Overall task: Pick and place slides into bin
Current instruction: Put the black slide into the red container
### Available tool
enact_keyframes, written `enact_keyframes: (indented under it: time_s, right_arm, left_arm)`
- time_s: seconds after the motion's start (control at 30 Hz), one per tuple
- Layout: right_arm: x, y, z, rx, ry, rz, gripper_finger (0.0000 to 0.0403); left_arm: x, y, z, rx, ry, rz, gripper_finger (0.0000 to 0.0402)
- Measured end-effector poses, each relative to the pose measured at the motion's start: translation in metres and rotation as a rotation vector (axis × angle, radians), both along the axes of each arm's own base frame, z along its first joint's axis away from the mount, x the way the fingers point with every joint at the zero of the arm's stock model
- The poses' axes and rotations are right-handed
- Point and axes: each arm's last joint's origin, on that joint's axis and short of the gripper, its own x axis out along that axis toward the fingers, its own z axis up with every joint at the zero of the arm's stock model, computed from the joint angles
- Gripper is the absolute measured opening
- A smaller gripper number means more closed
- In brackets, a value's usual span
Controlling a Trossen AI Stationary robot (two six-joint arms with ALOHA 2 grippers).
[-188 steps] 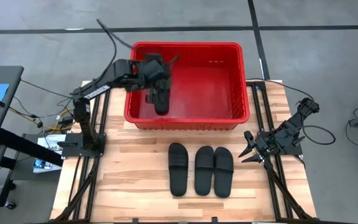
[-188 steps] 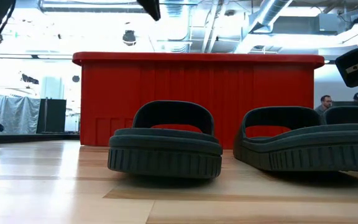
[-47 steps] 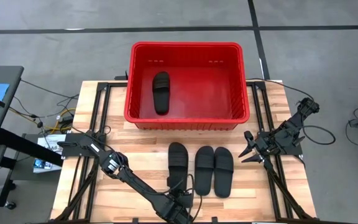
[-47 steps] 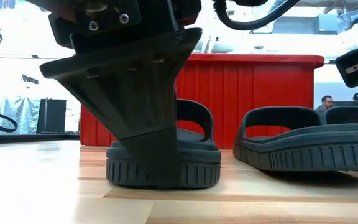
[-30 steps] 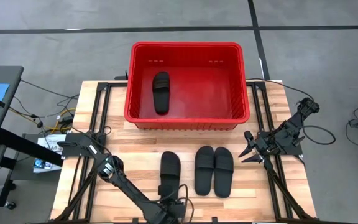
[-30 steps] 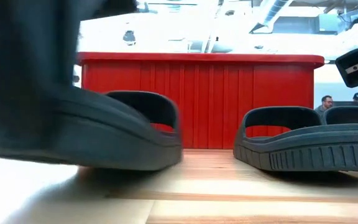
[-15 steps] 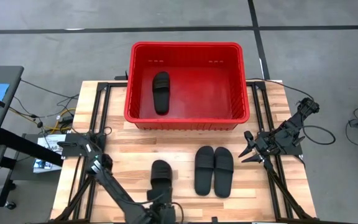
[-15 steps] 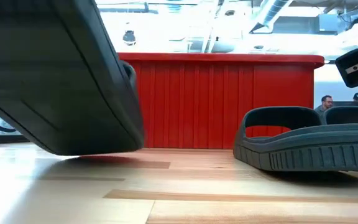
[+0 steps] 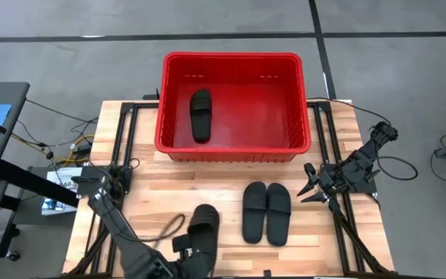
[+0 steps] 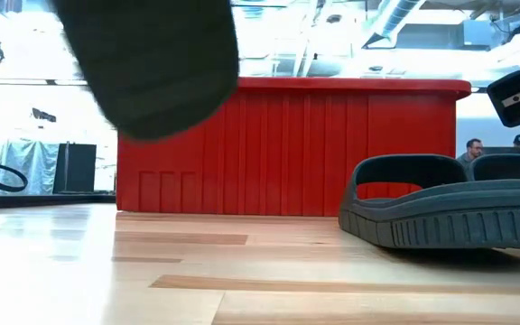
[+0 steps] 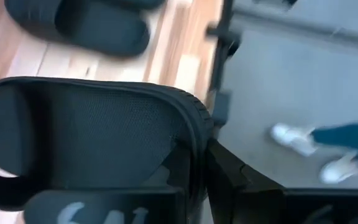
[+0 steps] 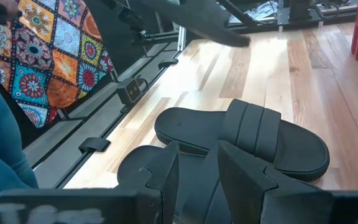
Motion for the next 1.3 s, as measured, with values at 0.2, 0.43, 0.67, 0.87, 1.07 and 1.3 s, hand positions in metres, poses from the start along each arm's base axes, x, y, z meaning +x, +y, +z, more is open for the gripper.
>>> enact_keyframes:
  time_s: [0.2,0.43,0.67,0.87,1.07,1.3]
  right_arm:
    - [0.0,0.0,0.0,0.0,0.0,0.0,0.0103]
    - [0.0,0.0,0.0,0.0,0.0,0.0,0.0103]
    - [0.0,0.0,0.0,0.0,0.0,0.0,0.0103]
    - [0.0,0.0,0.0,0.0,0.0,0.0,0.0103]
    - [0.0,0.0,0.0,0.0,0.0,0.0,0.0103]
    - [0.0,0.0,0.0,0.0,0.0,0.0,0.0103]
  left_arm:
    - [-0.009,0.003,0.039,-0.064,-0.208,-0.009,0.0011]
    - [-0.022,0.009,0.077,-0.054,-0.413,-0.007,0.0011]
    - [-0.035,0.025,0.108,-0.009,-0.529,-0.011,0.0011]
    - [-0.047,0.047,0.134,0.059,-0.598,-0.001,0.0011]
    - [-0.055,0.074,0.157,0.162,-0.651,0.008,0.0011]
    - [-0.052,0.114,0.177,0.323,-0.662,0.013,0.0011]
